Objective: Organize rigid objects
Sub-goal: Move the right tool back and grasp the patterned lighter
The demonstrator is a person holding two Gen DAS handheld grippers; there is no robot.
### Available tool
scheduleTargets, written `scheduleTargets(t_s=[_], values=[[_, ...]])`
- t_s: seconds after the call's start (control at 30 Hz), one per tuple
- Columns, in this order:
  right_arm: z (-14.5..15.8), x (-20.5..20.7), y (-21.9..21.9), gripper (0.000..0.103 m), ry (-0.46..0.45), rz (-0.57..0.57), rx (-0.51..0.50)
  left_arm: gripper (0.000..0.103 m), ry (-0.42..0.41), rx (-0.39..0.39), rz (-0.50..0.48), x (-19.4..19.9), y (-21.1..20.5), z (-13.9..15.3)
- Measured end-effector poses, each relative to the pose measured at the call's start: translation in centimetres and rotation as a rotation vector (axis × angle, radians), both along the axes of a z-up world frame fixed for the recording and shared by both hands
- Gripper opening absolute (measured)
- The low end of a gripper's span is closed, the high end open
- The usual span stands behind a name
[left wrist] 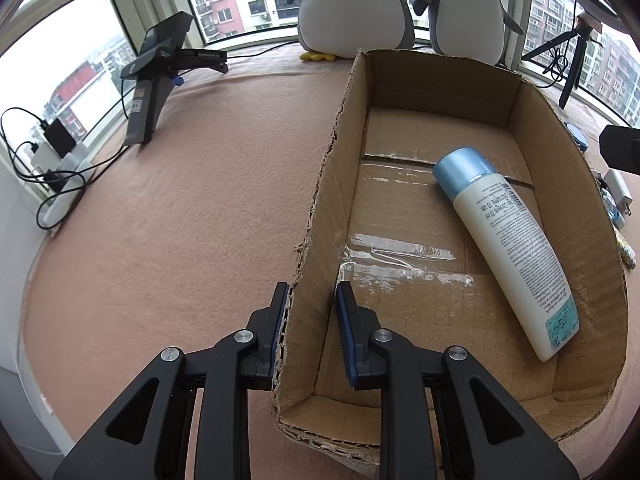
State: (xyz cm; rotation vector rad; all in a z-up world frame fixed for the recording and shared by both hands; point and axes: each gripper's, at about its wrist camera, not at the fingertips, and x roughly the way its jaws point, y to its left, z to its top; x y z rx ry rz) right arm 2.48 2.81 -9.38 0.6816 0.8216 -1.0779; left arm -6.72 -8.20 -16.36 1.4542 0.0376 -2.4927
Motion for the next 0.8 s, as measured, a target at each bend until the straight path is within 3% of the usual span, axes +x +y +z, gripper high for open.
scheduleTargets(t_s=[0.43,0.8], values=[[-0.5,-12.3,-0.1,0.051,-0.014,-0.14,0.029,0.02,-0.002,-0.019,-0.001,0.3,0.5,0.0],[-4.4,-15.0,-0.7,0.051,0.029,0.005,0.119,0.02,-0.004,-0.026,0.001,0.3,0.5,-0.1]])
